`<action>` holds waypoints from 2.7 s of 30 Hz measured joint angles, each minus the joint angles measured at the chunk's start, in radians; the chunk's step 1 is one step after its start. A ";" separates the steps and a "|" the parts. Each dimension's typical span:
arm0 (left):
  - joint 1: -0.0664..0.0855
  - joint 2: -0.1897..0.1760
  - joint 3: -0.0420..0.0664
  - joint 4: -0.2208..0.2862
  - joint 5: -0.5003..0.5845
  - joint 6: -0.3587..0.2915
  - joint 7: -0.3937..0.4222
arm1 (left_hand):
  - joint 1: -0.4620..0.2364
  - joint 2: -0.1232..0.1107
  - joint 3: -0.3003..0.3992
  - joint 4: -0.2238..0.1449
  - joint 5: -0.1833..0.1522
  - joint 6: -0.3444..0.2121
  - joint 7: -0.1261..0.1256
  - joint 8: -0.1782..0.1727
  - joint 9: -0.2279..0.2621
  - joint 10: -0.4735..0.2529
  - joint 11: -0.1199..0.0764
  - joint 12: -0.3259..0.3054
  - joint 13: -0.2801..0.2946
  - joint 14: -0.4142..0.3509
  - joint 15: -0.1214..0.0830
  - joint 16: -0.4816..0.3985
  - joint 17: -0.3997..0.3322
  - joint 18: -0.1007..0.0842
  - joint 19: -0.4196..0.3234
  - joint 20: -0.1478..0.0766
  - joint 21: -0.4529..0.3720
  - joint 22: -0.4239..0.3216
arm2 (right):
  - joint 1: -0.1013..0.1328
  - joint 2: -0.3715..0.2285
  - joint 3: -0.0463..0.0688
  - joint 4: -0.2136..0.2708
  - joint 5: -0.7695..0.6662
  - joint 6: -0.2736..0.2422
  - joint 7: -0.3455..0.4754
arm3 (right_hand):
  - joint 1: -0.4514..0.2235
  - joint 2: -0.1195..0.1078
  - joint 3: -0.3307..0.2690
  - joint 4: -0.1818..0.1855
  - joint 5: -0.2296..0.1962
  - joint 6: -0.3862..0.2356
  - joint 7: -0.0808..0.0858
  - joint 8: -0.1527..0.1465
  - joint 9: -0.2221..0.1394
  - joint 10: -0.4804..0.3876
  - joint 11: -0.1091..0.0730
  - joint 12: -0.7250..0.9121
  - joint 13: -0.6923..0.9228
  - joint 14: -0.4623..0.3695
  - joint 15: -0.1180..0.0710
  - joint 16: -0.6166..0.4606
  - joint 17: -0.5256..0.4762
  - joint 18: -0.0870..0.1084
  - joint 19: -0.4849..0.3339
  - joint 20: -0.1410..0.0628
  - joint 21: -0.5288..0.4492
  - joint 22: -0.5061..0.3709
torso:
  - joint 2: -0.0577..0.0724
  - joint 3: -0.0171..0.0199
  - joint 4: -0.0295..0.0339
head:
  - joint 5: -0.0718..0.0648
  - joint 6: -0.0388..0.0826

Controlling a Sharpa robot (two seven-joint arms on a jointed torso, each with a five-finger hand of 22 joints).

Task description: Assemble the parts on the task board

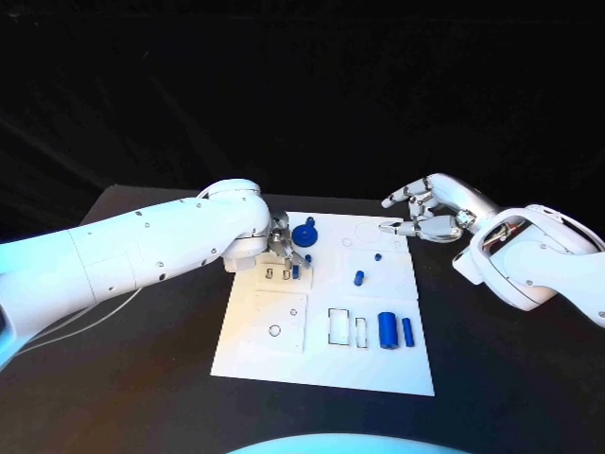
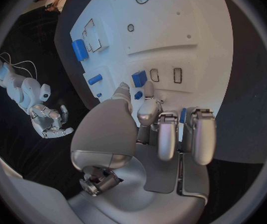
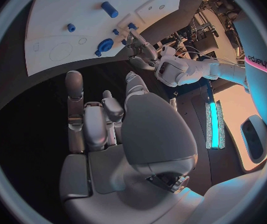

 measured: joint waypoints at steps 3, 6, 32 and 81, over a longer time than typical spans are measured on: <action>0.000 0.002 0.000 -0.001 0.003 0.006 0.000 | 0.006 0.001 0.006 0.000 0.000 0.000 0.000 0.004 0.003 0.000 0.000 0.000 0.000 0.000 0.000 0.000 0.000 0.000 0.000 0.000 0.000 0.000 | 0.000 0.001 0.000 -0.001 0.004 -0.005 0.003 | 0.000 0.000 0.000 0.000 0.000 0.000 0.000 0.000 0.000 0.000 0.000 -0.001 -0.007 -0.001 -0.001 -0.005 -0.009 0.000 -0.002 0.001 -0.017 -0.014 | 0.000 0.0000 0.0011 | 0.002 -0.002; 0.000 0.004 0.000 -0.004 0.006 0.010 0.000 | 0.010 0.002 0.007 -0.001 0.000 -0.002 0.002 0.004 0.005 0.000 0.000 0.000 0.000 0.000 0.000 0.000 0.000 0.000 0.000 0.000 0.000 0.000 | 0.000 0.002 0.000 -0.001 0.007 -0.009 0.006 | 0.000 0.000 0.000 0.000 0.002 0.000 0.000 0.000 0.000 -0.005 -0.001 -0.006 -0.009 -0.001 -0.001 -0.010 -0.013 0.000 -0.002 0.001 -0.024 -0.018 | 0.000 0.0000 0.0012 | 0.004 -0.002; 0.000 0.018 0.000 -0.037 0.014 0.041 0.007 | 0.038 0.012 0.025 -0.002 0.000 -0.011 0.003 0.011 0.024 -0.014 0.000 -0.014 -0.012 0.000 0.000 0.000 0.000 0.000 0.000 0.000 0.000 0.000 | 0.000 0.006 0.000 0.027 0.053 -0.018 0.015 | 0.010 0.011 0.000 0.000 0.014 0.000 0.000 0.008 0.003 -0.007 0.000 -0.008 -0.016 -0.001 -0.001 -0.025 -0.025 0.000 -0.010 0.001 -0.047 -0.037 | 0.001 0.0005 0.0022 | 0.001 -0.002; -0.002 -0.064 -0.001 0.030 0.130 -0.053 0.043 | 0.136 -0.103 0.575 -0.006 0.003 -0.071 0.003 0.067 0.096 -0.019 -0.005 -0.082 -0.078 0.000 -0.007 0.000 0.000 0.001 0.002 -0.002 0.000 0.000 | 0.000 0.007 0.000 0.008 0.105 -0.016 0.011 | 0.023 0.024 0.003 0.003 0.095 0.000 0.000 0.027 0.007 -0.003 -0.004 -0.003 -0.017 0.003 -0.004 -0.025 -0.012 0.000 0.013 -0.003 -0.055 -0.037 | 0.000 -0.0001 0.0059 | 0.004 0.000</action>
